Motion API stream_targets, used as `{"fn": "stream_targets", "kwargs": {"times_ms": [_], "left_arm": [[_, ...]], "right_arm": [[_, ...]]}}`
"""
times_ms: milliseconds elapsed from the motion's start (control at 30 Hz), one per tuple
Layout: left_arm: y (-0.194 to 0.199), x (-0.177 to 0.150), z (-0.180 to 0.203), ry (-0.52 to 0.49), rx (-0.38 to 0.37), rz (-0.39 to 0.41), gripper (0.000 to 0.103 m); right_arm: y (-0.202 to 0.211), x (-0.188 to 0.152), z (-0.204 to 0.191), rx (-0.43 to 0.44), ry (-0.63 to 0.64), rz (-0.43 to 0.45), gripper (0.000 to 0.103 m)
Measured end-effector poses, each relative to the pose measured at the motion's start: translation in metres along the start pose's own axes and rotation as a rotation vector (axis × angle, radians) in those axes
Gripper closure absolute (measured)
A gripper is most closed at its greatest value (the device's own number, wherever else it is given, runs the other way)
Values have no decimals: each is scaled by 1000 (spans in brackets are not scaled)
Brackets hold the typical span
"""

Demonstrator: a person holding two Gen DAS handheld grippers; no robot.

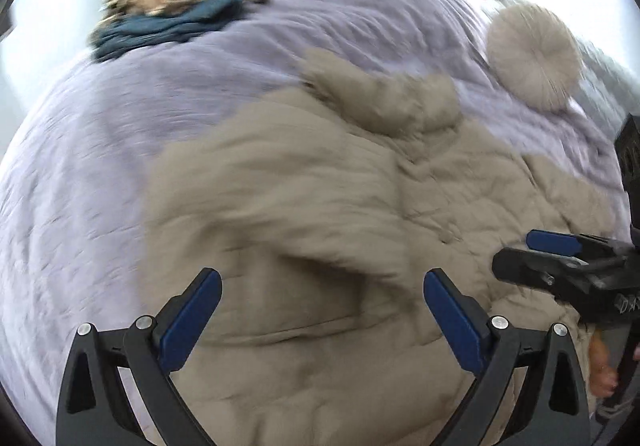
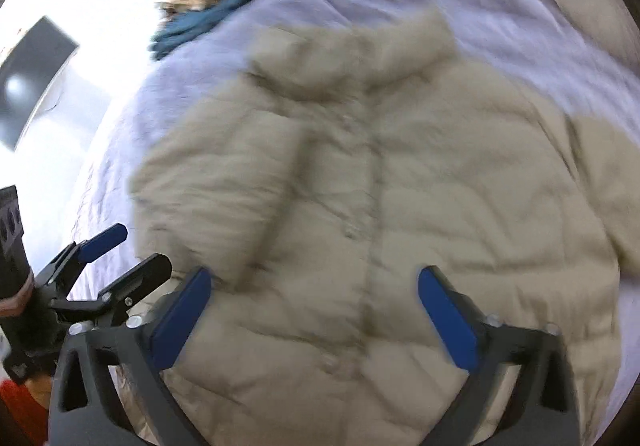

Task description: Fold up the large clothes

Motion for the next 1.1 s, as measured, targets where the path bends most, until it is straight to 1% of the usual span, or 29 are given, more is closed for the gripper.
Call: {"fn": "stream_targets", "kwargs": {"times_ms": [33,133,167,200,267,300,367,400,433,467,500,567,600,633,667,700,733,767,800,833,900,967,1033,1100], "left_arm": [[6,-2,-14,34,8,6,2],[18,-6,-59,150,61,19,2],[19,-7,-79,202,69,16,2],[17,-8,-95,242,60,9,2],[10,-11,-130,343,-9,-7,2],[4,-11,-141,382,-49,-12,2],[-15,-10,-166,472,-128,-26,2],[-24,-9,-174,504,-157,-30,2],[-34,-7,-179,533,-182,-31,2],[-44,-5,-184,561,-203,-31,2],[-54,-2,-187,581,-226,-34,2],[-72,7,-187,592,-256,-48,2],[-77,10,-183,588,-256,-51,2],[-85,16,-179,576,-258,-60,4],[-92,21,-170,566,-255,-64,20],[-96,25,-165,550,-245,-74,33],[-99,29,-159,533,-229,-81,59],[-98,32,-151,515,-219,-71,69],[-92,37,-139,476,-198,-43,72],[-79,44,-122,387,-156,-4,76],[-57,54,-82,162,-52,61,76],[-38,56,-35,-86,36,131,76],[-32,52,-11,-210,81,160,76],[-39,51,-13,-218,123,146,76]], "right_arm": [[-2,1,-17,1,57,6,0],[-15,3,-59,-29,200,22,0],[-21,2,-72,-47,246,27,0],[-29,-1,-83,-77,296,37,0],[-51,-4,-107,-163,414,55,1],[-60,-6,-115,-205,459,65,1],[-78,-4,-126,-283,533,87,11],[-84,-3,-128,-315,558,98,29],[-92,0,-130,-360,590,111,71],[-95,4,-128,-371,592,116,95],[-93,7,-126,-379,577,129,98],[-77,16,-115,-356,500,189,98],[-67,21,-106,-337,451,214,98],[-57,26,-93,-299,387,229,98],[-49,32,-76,-275,310,232,98],[-44,34,-64,-264,259,229,98],[-40,39,-44,-241,176,219,98],[-39,41,-26,-218,102,203,98],[-40,43,-6,-200,21,174,98],[-42,43,11,-185,-42,145,98],[-46,40,41,-151,-159,102,98],[-51,33,68,-85,-279,73,98],[-58,28,94,11,-420,44,98],[-67,23,111,98,-535,24,98]]}}
Point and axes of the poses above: each gripper's, at about its wrist camera, not at the fingertips, and y roughly against the way its jaws point, z to its right, x to its top, the point moved 1 cm from there along -y, roughly the way its jaws point, and after that the axes turned 7 degrees about -y, right-handed, at the moved point
